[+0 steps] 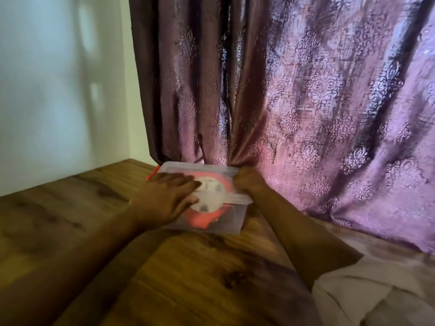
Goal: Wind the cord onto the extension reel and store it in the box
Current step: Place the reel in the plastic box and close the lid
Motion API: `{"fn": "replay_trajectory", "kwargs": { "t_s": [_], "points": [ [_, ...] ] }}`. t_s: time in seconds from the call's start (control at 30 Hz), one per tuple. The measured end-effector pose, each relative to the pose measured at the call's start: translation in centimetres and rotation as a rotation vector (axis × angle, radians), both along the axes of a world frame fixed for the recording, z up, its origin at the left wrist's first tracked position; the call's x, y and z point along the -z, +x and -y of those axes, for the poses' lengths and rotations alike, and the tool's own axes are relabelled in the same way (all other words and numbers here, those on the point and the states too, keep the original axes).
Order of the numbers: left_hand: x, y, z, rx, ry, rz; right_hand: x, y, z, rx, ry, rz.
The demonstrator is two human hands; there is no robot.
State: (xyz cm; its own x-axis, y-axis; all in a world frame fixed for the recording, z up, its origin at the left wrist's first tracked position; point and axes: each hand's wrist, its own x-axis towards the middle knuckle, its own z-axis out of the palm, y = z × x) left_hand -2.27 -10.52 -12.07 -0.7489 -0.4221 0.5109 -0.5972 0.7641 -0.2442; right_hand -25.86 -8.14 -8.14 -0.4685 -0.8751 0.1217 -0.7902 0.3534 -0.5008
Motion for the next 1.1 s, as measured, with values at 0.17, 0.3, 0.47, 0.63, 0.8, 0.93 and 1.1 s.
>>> {"fn": "replay_trajectory", "kwargs": {
  "t_s": [0.17, 0.3, 0.47, 0.63, 0.8, 0.93, 1.1],
  "points": [
    [1.7, 3.3, 6.9, -0.286, 0.258, -0.178, 1.7, 3.4, 3.8, -0.096, -0.164, 0.363],
    [1.0, 3.0, 9.3, -0.375, 0.312, -0.211, 1.1, 4.5, 5.5, -0.044, -0.202, 0.429],
    [1.2, 2.6, 10.6, -0.402, 0.332, -0.217, 1.6, 4.4, 7.0, -0.051, -0.202, 0.383],
    [1.3, 3.2, 11.7, -0.366, 0.311, -0.222, 1.5, 4.5, 7.5, -0.049, -0.207, 0.347],
    [1.5, 3.6, 11.8, -0.325, 0.258, -0.190, 2.0, 4.2, 8.0, -0.047, -0.200, 0.239],
    [1.0, 3.6, 11.5, -0.372, 0.305, -0.106, 1.8, 4.3, 7.3, -0.017, -0.186, 0.067],
    [-2.5, 3.0, 10.6, -0.433, 0.361, 0.043, 0.0, 4.8, 6.8, -0.063, -0.099, -0.221]
  ]
}}
